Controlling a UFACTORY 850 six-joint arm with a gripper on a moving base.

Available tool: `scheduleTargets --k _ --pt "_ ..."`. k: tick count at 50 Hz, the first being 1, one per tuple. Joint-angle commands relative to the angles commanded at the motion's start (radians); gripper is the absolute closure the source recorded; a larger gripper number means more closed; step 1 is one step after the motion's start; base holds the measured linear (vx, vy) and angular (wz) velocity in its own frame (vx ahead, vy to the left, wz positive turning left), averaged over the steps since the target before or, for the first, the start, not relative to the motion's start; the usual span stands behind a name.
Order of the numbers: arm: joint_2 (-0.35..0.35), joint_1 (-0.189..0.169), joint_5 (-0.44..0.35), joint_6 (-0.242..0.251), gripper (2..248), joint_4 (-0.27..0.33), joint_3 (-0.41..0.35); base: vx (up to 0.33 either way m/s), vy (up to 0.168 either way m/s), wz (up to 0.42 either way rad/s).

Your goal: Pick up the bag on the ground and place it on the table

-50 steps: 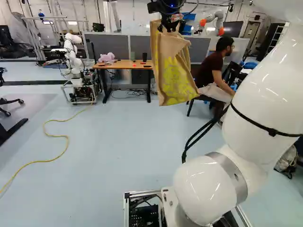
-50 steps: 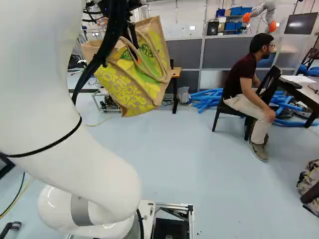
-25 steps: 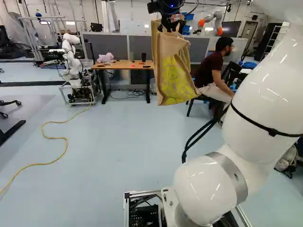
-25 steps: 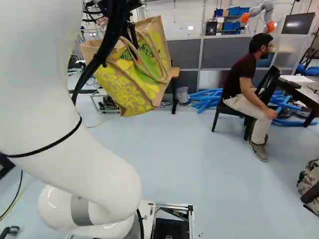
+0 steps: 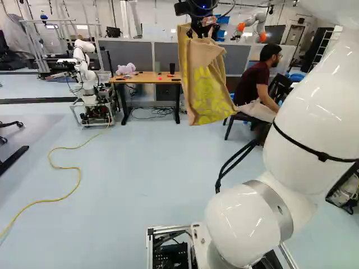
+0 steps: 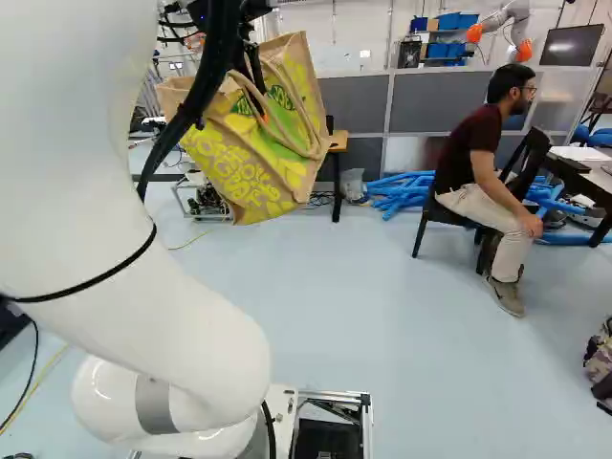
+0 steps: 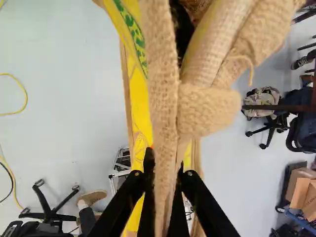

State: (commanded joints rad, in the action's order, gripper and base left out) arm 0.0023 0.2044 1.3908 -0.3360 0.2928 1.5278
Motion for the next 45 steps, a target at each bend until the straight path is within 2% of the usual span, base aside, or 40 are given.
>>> scheduleTargets --k 28,45 --pt "0.0 0.0 0.0 0.0 228 0.0 0.0 0.137 0.059 -0.01" --pt "0.0 0.0 0.0 0.0 228 0.0 0.0 0.155 0.009 0.0"
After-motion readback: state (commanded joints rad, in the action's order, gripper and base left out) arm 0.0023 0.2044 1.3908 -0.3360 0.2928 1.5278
